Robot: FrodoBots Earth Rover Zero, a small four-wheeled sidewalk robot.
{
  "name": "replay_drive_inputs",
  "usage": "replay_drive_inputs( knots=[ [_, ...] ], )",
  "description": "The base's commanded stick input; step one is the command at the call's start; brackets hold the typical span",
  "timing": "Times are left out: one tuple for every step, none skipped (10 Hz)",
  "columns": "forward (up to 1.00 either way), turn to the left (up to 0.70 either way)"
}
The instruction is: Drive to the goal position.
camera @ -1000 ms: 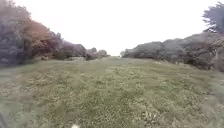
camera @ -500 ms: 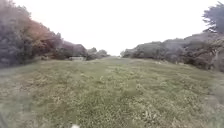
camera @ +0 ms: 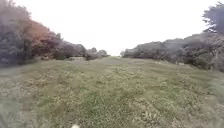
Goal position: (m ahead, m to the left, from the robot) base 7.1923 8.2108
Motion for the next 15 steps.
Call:
replay_drive_inputs(
  knots=[
    [0.7,0.0],
    [0.7,0.0],
    [0.7,0.0],
    [0.7,0.0],
    [0.7,0.0],
    [0.7,0.0],
    [0.7,0.0],
    [0.7,0.0],
    [0.7,0.0],
    [0.7,0.0],
    [0.7,0.0],
    [0.7,0.0],
    [0.7,0.0],
    [0.7,0.0],
    [0.7,0.0]
  ],
)
